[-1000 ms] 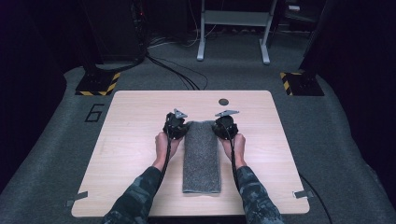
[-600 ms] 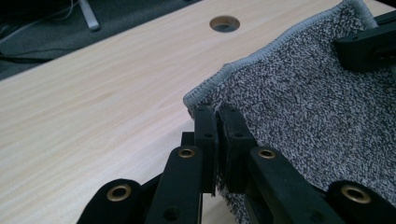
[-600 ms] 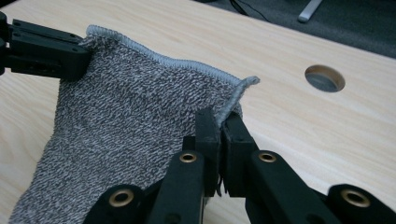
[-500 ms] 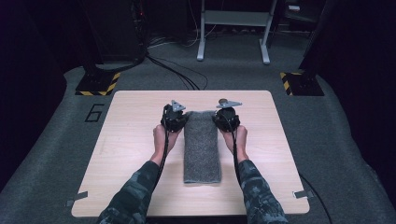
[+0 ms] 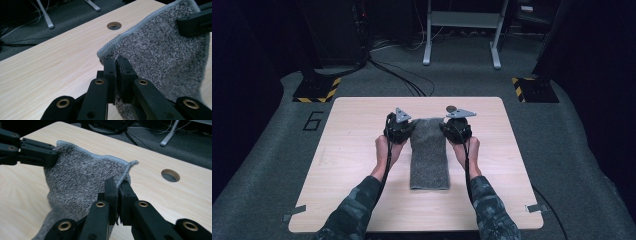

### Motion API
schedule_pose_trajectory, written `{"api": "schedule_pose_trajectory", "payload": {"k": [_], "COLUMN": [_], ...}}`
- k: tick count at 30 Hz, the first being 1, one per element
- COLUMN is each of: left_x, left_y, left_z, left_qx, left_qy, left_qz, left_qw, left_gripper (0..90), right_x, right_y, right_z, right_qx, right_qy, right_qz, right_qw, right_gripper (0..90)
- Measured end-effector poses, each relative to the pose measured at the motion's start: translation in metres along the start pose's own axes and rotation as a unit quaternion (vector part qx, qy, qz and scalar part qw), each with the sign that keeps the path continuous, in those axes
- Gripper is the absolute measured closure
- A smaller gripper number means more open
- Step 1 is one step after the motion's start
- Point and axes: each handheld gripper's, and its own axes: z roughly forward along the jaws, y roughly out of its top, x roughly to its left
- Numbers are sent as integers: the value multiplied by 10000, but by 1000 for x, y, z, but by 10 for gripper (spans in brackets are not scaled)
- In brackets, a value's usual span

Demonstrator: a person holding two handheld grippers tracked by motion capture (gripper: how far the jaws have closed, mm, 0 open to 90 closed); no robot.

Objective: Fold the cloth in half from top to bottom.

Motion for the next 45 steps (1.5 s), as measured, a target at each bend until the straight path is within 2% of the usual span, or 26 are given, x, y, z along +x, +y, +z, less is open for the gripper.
{"api": "schedule_pose_trajectory", "payload": {"k": [11, 17, 23, 27, 32, 34, 40, 45], "left_x": [-15, -22, -32, -35, -38, -40, -45, -46], "left_y": [-20, -30, -43, -54, -66, -68, -73, -84], "left_z": [-7, -9, -13, -13, -12, -14, -18, -14], "left_qx": [76, 100, 238, 325, 468, 462, 493, 642], "left_qy": [-243, -332, -433, -526, -610, -632, -677, -710], "left_qz": [74, 54, 129, 37, 23, -12, 38, 30], "left_qw": [9996, 9994, 9987, 9981, 9970, 9969, 9965, 9954], "left_gripper": [855, 852, 844, 842, 840, 839, 837, 835], "right_x": [7, 10, 14, 17, 20, 21, 26, 31], "right_y": [-28, -41, -57, -68, -83, -87, -93, -100], "right_z": [-16, -19, -21, -20, -17, -19, -24, -23], "right_qx": [16, 67, 106, 231, 380, 384, 399, 503], "right_qy": [134, 193, 245, 304, 342, 360, 420, 425], "right_qz": [-23, -61, -99, -135, -184, -151, -269, -297], "right_qw": [9999, 9998, 9996, 9992, 9985, 9985, 9980, 9974], "right_gripper": [869, 867, 865, 864, 863, 863, 861, 861]}}
